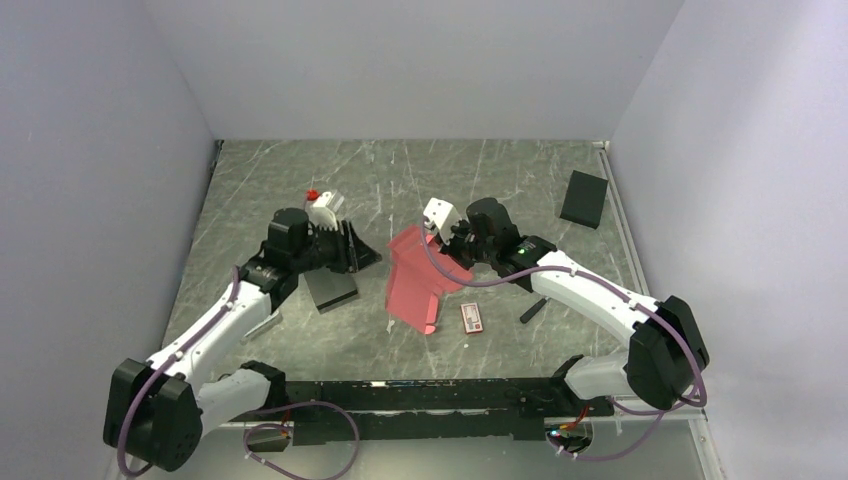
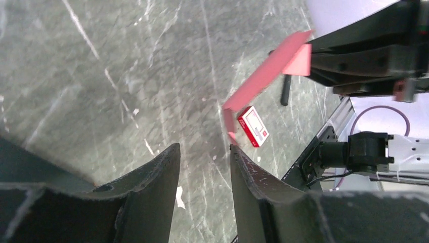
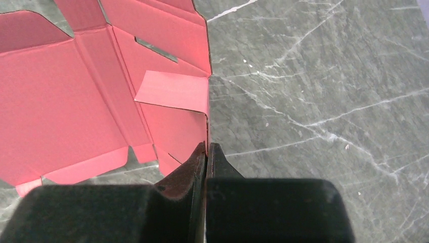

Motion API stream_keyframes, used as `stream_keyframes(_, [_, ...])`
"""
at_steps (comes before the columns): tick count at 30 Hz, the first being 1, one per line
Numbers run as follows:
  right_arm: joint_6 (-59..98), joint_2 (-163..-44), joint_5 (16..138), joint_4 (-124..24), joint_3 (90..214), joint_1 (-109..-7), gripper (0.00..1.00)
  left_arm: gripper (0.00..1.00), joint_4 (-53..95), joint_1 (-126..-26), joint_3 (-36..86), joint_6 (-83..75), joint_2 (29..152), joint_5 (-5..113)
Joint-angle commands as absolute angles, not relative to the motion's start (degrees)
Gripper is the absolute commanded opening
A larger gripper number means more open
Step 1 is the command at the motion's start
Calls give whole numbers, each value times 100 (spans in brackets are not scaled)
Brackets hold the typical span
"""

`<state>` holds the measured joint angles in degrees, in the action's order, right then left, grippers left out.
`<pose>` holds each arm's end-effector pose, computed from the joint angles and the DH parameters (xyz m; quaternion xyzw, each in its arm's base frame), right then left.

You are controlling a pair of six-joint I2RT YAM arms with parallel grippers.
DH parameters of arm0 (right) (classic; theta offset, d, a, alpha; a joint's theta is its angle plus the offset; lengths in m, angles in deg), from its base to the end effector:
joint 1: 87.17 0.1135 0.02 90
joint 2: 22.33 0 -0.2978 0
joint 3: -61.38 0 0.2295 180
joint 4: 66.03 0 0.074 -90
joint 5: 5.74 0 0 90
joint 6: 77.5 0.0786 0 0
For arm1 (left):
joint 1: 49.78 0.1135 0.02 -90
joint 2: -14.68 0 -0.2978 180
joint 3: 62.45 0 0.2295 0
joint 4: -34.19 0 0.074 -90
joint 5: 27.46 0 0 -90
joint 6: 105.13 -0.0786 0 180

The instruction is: Fold the paper box

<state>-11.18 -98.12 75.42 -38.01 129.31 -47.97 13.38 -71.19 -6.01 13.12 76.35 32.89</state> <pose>0.2226 0.1972 0.2819 -0.4930 0.7392 0.1292 0.4401 0.2047 -0.1220 0.2922 0.0864 0.8266 -0.4120 0.3735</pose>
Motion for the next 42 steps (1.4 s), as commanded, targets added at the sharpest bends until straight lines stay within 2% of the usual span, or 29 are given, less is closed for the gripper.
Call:
stream_keyframes(1, [-1184, -9622, 7230, -3950, 13128, -4815, 0, 45, 2654, -6952, -1192, 1866, 7491, 3221])
stream_keyframes(15, [-1193, -9584, 7140, -3965, 13111, -4824, 0, 44, 4665, -6850, -1558, 2688, 8595, 2331])
stream_keyframes(22, [-1168, -9605, 7257, -4003, 13110, -4823, 0, 45, 4757, -6850, -1523, 2837, 8789, 1807])
stream_keyframes(27, [-1132, -9616, 7390, -4005, 13122, -4826, 0, 46, 4007, -6815, -1519, 2748, 8558, 2128])
stream_keyframes(32, [-1132, -9607, 7348, -4006, 13120, -4832, 0, 47, 3853, -6720, -1690, 2827, 8306, 2189])
stream_keyframes(42, [-1132, -9610, 7319, -4002, 13122, -4830, 0, 47, 4432, -6719, -1791, 3072, 8556, 1807])
